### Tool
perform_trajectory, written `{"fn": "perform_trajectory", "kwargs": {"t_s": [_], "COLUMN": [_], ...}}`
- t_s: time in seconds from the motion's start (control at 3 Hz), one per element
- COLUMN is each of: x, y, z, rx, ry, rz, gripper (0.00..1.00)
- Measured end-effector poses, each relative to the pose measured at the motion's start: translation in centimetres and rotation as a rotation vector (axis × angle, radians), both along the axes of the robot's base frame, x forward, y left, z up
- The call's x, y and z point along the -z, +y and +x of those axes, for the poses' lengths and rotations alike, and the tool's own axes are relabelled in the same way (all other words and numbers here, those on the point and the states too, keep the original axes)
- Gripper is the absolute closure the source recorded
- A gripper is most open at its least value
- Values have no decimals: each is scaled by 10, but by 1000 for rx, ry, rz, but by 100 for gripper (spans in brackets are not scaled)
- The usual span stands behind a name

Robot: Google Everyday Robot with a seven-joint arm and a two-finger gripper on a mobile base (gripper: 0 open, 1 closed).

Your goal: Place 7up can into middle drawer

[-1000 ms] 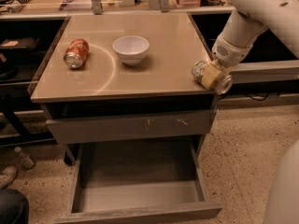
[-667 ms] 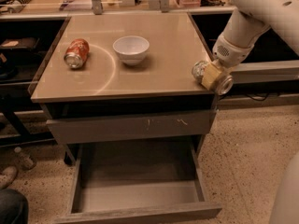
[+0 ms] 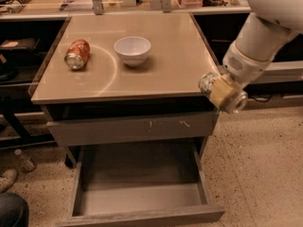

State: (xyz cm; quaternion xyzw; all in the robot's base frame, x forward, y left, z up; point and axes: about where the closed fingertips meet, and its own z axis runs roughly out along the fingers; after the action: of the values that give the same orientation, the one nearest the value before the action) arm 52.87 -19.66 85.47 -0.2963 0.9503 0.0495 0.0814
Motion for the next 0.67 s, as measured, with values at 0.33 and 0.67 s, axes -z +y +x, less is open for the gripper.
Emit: {"fn": "perform_trajectory", "kwargs": {"t_s": [0.33,0.67], "x": [13,20], "y": [-4,-6], "z": [-67,-75], "rx": [34,35], "ry": [89,108], "rz": [-5,-13], "gripper": [100,100]}}
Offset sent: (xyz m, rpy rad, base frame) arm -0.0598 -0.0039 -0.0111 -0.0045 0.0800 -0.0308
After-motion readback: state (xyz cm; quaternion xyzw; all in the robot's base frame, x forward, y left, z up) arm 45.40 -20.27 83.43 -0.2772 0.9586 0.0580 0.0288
